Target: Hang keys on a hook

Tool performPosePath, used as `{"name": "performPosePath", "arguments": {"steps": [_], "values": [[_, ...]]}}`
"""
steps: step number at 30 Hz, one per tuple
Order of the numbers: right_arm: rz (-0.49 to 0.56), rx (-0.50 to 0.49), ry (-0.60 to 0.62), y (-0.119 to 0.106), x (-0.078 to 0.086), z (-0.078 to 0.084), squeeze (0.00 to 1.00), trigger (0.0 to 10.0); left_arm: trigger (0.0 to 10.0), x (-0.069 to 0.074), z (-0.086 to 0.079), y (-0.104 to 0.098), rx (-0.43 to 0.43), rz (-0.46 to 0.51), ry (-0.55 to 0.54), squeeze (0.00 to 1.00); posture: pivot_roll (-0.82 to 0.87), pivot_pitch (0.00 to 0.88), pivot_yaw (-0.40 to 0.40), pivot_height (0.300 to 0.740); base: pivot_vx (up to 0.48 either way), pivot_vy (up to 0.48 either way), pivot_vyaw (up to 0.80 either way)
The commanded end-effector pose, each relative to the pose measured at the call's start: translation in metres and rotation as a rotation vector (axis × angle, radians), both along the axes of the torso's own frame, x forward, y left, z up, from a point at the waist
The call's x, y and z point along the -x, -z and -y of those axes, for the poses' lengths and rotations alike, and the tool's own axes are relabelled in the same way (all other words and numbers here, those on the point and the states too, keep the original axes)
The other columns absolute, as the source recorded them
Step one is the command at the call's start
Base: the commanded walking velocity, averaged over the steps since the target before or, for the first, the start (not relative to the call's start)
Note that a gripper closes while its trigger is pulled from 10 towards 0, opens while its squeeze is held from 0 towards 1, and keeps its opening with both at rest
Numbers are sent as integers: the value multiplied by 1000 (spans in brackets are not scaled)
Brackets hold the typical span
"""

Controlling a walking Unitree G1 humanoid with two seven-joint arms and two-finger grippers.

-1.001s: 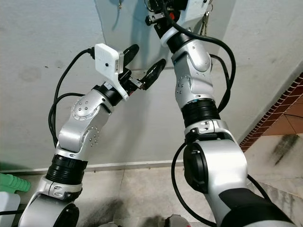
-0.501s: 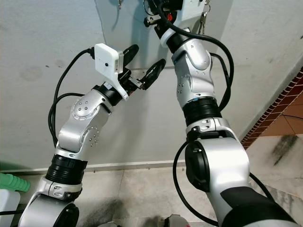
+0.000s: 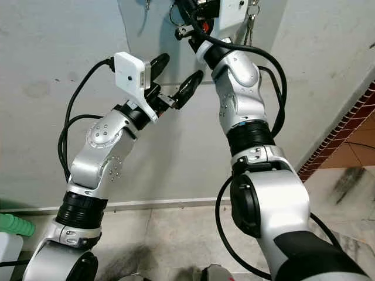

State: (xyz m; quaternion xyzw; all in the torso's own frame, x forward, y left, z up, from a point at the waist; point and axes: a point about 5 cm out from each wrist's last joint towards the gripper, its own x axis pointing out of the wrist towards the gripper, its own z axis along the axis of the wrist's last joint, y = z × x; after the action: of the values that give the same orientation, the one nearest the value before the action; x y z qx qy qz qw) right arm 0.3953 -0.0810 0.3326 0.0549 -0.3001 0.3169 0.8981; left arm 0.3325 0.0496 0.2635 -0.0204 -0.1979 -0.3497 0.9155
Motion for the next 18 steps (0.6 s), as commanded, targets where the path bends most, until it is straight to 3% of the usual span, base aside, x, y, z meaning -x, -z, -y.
{"name": "performPosePath", "arguments": {"steps": [1,18], "values": [[-77,48,-31,20,-2,-8,0,10000,10000,3,-1,-3,5,12,2,0,-21,148,15,721,0,0,0],[-134,5,-38,33,-3,-6,0,10000,10000,5,0,-1,17,0,1,0,-20,139,10,721,0,0,0]]}}
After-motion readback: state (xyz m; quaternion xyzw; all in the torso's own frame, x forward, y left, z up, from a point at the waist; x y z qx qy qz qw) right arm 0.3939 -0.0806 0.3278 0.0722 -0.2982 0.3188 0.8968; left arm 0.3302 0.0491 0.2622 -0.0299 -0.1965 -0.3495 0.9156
